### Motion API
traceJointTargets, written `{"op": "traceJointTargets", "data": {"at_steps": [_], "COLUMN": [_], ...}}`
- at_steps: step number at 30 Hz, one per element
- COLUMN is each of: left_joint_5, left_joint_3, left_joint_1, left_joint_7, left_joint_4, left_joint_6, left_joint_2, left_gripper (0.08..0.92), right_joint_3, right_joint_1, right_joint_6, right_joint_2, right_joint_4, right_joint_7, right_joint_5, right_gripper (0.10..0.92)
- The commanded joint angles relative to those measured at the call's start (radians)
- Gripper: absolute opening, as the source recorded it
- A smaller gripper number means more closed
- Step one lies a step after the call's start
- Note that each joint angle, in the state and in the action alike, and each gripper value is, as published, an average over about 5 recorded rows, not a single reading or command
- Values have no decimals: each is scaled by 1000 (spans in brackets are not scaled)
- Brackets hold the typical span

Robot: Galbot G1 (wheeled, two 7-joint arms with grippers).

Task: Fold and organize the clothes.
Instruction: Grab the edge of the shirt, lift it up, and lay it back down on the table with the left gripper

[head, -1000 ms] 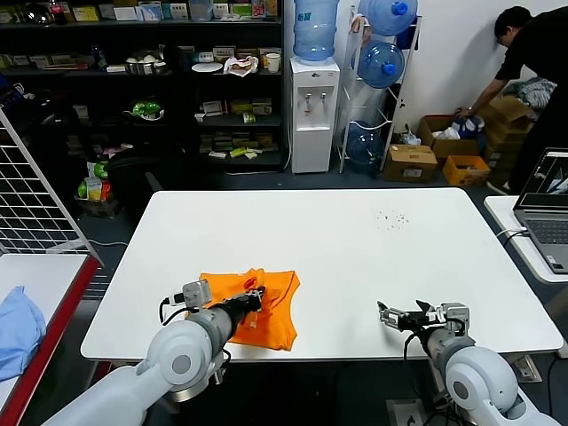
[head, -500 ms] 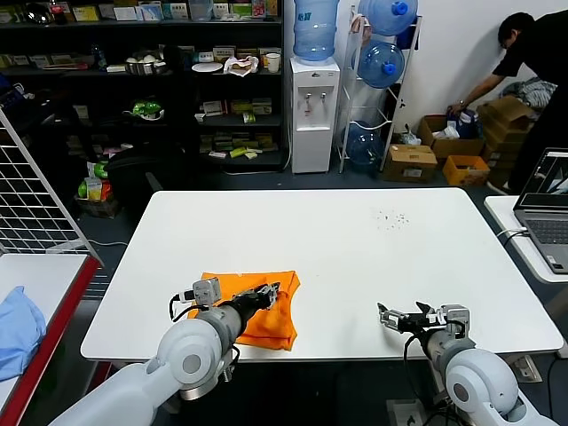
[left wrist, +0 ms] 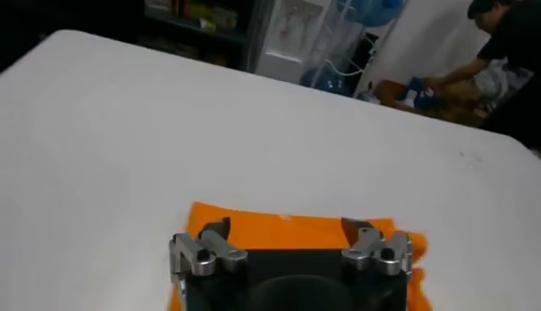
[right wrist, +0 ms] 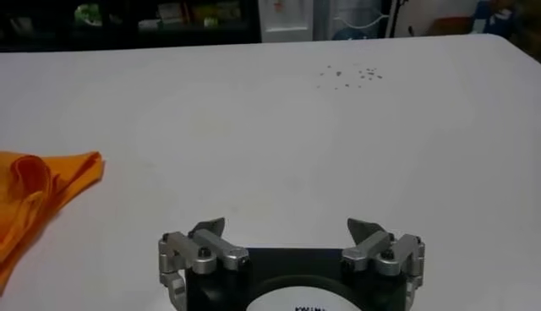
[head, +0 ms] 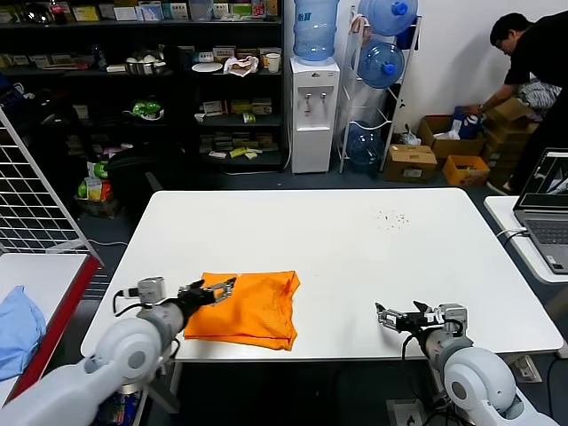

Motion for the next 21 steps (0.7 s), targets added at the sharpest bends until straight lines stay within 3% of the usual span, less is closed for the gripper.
{"op": "traceJointTargets", "data": {"at_steps": [1,10,21], "left_joint_5": [51,85,91], "left_joint_3": [-72,-5,30], "left_joint_1": [73,56,39], "left_joint_7": [387,395,372], "left_joint_4": [172,209,214], "left_joint_6": [-1,3,3], "left_joint_2": [194,118,84], "left_gripper": [886,921,921], "right_joint_3": [-3,14,16], "right_joint_1": [3,-17,-17], "right_joint_6": [0,1,0], "right_joint_2": [2,-3,-1], "right_joint_4": [-4,5,3], "right_joint_7": [-2,-2,0], "right_joint_5": [0,0,0], "right_gripper": [921,921,921]}}
